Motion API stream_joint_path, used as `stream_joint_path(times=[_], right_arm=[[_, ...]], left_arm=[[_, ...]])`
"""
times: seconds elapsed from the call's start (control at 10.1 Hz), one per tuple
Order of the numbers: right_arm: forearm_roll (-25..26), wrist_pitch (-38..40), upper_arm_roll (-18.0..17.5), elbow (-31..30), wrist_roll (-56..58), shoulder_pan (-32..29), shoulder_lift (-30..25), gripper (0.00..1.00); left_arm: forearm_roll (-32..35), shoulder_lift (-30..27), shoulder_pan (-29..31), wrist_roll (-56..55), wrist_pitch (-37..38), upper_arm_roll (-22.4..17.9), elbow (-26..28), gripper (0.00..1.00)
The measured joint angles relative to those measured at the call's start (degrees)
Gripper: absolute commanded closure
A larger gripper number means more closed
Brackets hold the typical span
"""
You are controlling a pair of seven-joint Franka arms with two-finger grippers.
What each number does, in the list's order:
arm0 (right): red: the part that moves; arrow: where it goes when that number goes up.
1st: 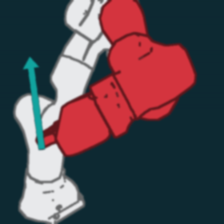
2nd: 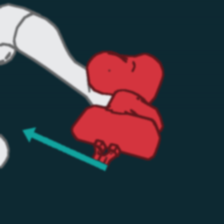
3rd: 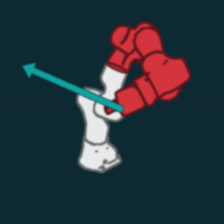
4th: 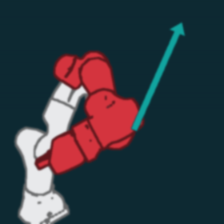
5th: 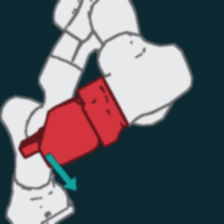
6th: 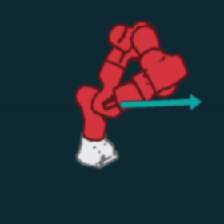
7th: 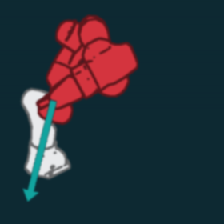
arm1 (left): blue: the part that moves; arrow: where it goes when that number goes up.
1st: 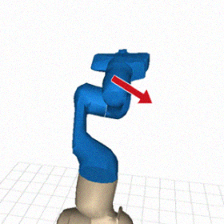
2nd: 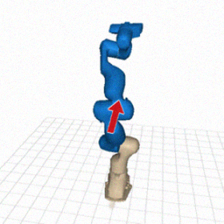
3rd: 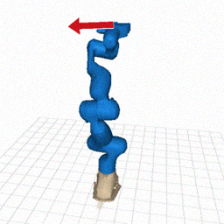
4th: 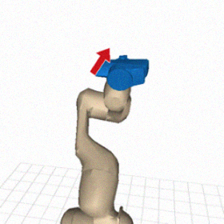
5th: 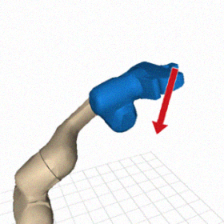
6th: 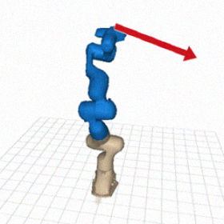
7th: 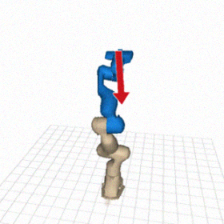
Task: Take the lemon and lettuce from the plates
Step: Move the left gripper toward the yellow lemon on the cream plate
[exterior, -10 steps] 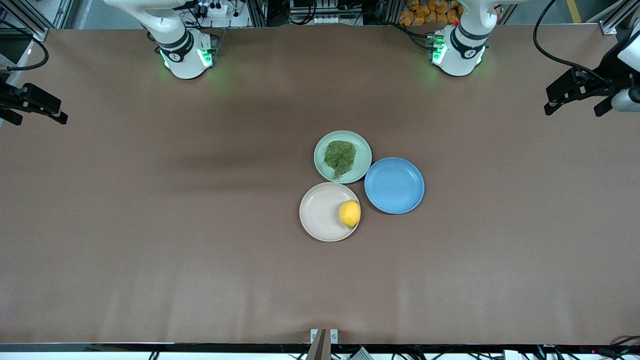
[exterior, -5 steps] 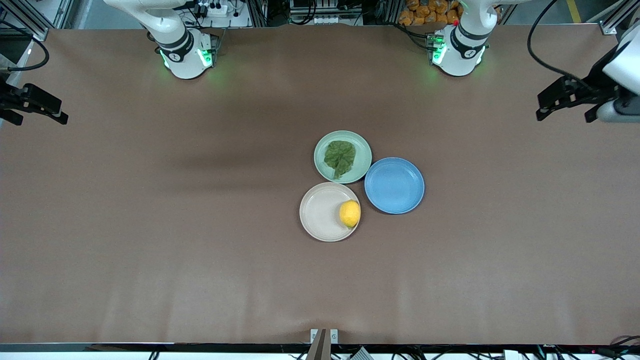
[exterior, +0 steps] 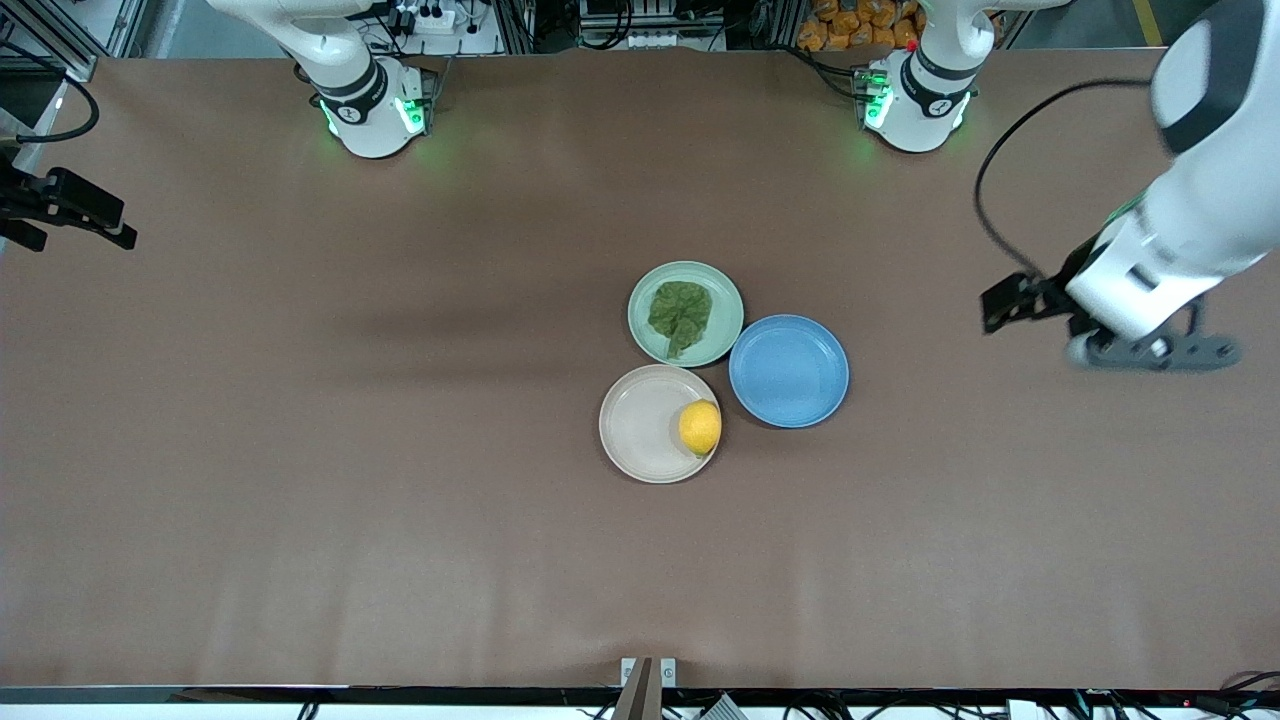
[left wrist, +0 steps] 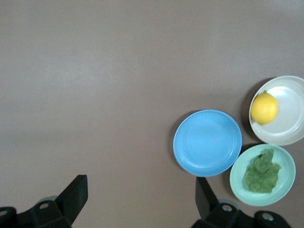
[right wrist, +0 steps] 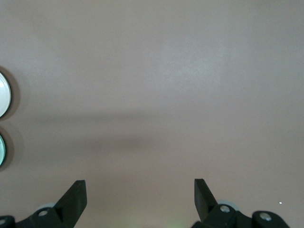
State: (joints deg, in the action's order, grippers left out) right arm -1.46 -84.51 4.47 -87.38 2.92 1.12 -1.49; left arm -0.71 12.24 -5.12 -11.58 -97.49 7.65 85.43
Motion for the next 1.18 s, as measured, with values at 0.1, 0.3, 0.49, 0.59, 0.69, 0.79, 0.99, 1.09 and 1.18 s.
stream_joint_path(times=[0.1,0.3,0.49,0.59,0.69,0.79,0.99,1.09,1.18], right_arm=[[0.0,0.0,0.0,-0.02,0.0,0.0,0.0,0.0],[0.0,0.0,0.01,-0.04,0.0,-0.01,0.0,0.0],[0.0,0.0,0.02,-0.07,0.0,-0.02,0.0,0.0],[0.0,0.0,0.03,-0.07,0.0,-0.02,-0.01,0.0],[0.0,0.0,0.03,-0.08,0.0,-0.03,-0.02,0.0],[0.0,0.0,0.03,-0.08,0.0,-0.03,-0.02,0.0],[0.0,0.0,0.05,-0.08,0.0,-0.05,-0.03,0.0],[0.0,0.0,0.07,-0.09,0.0,-0.06,-0.03,0.0],[0.0,0.0,0.09,-0.09,0.0,-0.08,-0.03,0.0]], left_arm=[[-0.63,2.08,-0.96,-2.19,-2.17,0.06,-0.01,0.0],[-3.12,5.93,-2.23,-3.51,-6.58,0.19,0.03,0.0],[-3.65,10.35,-4.58,-3.72,-11.76,0.29,0.09,0.0],[-3.67,12.52,-6.06,-3.92,-13.93,0.34,0.09,0.0],[-3.68,14.63,-7.64,-4.07,-16.33,0.39,0.1,0.0],[-3.68,16.69,-9.18,-4.14,-19.44,0.42,0.1,0.0],[-3.69,20.19,-11.82,-4.56,-24.76,0.43,0.07,0.0],[-3.69,21.28,-12.55,-5.08,-27.01,0.45,0.03,0.0],[-3.69,22.2,-13.25,-5.54,-29.02,0.46,-0.03,0.0]])
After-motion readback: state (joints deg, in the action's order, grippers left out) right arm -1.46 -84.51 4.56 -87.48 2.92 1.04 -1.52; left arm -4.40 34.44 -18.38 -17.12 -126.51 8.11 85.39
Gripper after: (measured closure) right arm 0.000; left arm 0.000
